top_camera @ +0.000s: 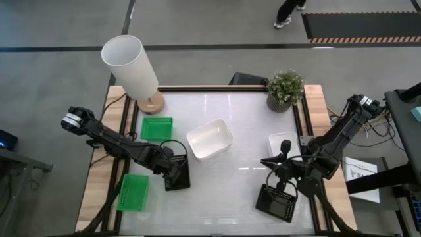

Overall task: Stack baskets by color
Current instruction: Stack the left black bin on top of the black bin

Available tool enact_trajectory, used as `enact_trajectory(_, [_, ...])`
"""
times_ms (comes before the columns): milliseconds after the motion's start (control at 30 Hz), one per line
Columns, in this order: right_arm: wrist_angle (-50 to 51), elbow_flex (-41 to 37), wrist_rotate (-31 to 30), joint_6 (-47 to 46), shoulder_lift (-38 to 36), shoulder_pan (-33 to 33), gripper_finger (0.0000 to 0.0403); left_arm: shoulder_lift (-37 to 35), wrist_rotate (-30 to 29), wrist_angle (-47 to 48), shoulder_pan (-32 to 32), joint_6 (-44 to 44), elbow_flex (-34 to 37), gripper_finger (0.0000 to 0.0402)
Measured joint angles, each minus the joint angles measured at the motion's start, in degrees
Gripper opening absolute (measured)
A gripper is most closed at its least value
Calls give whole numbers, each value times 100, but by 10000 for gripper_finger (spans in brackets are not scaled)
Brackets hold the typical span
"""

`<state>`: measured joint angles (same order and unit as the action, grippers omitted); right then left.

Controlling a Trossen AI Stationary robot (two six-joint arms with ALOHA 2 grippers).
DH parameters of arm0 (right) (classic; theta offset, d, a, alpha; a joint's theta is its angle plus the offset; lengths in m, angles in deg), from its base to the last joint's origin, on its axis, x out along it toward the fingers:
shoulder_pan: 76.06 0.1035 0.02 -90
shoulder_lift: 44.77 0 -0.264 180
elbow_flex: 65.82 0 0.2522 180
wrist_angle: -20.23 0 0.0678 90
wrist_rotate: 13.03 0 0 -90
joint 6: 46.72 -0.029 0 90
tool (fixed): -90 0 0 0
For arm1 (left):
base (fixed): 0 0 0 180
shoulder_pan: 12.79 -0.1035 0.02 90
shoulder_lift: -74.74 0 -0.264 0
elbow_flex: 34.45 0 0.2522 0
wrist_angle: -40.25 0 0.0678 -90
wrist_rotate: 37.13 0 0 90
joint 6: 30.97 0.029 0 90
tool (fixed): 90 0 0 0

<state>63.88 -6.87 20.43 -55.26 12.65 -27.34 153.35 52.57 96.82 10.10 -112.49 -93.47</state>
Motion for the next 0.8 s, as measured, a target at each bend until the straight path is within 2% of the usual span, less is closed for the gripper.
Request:
enact_trajectory(133, [-13, 0, 0, -60, 0, -1, 27, 0, 0, 2, 0, 85, -4, 137])
enact_trajectory(433, [-17, 0, 60, -261, 0, -1, 27, -11, 1, -27, 0, 115, -4, 9])
enact_trajectory(633, [-236, 0, 284, -452, 11, -1, 27, -149, -32, -5, 0, 398, -325, 2])
enact_trajectory(800, [-703, 0, 298, -452, 11, -1, 33, -155, -278, 21, 4, 1020, -976, 1])
